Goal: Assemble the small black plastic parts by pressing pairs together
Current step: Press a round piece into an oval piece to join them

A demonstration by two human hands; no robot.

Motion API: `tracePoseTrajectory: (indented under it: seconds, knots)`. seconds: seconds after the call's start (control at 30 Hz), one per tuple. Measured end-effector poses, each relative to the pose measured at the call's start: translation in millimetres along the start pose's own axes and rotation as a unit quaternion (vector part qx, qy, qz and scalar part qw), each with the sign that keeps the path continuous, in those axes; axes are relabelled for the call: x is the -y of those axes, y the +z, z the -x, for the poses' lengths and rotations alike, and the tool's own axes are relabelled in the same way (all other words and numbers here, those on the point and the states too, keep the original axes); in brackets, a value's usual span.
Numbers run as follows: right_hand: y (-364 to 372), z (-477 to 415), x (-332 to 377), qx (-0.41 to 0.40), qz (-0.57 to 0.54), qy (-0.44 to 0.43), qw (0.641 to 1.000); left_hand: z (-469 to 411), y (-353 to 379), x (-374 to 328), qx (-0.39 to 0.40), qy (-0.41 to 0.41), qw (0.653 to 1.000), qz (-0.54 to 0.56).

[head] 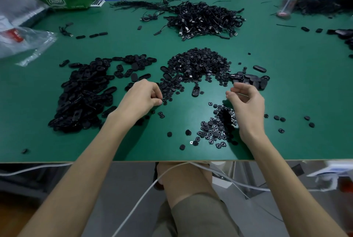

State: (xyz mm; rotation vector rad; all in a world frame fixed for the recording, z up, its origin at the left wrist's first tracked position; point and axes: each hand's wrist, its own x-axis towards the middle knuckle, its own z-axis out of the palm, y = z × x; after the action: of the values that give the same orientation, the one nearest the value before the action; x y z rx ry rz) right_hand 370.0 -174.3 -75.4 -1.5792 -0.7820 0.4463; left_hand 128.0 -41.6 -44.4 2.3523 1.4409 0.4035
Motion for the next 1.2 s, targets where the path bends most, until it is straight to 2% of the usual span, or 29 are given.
tracePoseTrajectory:
  seconds: [0.1, 0.2, 0.3, 0.37, 0.67, 0.77, 0.87, 0.97, 1.1, 1.2]
  knots:
    - [0, 0, -1, 0.005, 0.0, 0.0, 1.0, 1, -8, 5, -0.061, -0.017, 0.998, -0.008]
    - [1, 0, -1, 0.007, 0.001, 0.002, 1.0, -2, -23, 27, -0.145, -0.081, 0.985, -0.044]
    - [1, 1, 0, 0.013, 0.003, 0.0, 1.0, -5, -35, 61, -0.123, -0.16, 0.968, -0.146]
    - [1, 1, 0, 0.014, 0.004, -0.002, 1.0, -4, -36, 77, -0.104, -0.186, 0.963, -0.165]
    - [1, 1, 0, 0.02, 0.005, -0.007, 1.0, -7, -29, 82, -0.135, -0.175, 0.962, -0.159]
    - [2, 1, -1, 0.021, 0.001, -0.007, 1.0, -9, -29, 71, -0.163, -0.139, 0.971, -0.103]
    - [2, 1, -2, 0.02, 0.0, -0.007, 1.0, -8, -24, 56, -0.108, -0.113, 0.987, -0.036]
    - [1, 1, -1, 0.023, 0.002, -0.006, 1.0, -9, -15, 46, -0.097, -0.118, 0.987, -0.042]
    - [1, 3, 2, 0.032, 0.019, -0.012, 0.999, -9, -12, 42, -0.137, -0.102, 0.983, -0.066]
    - [1, 5, 4, 0.047, 0.075, -0.05, 0.995, -7, -11, 41, -0.182, -0.074, 0.974, -0.112]
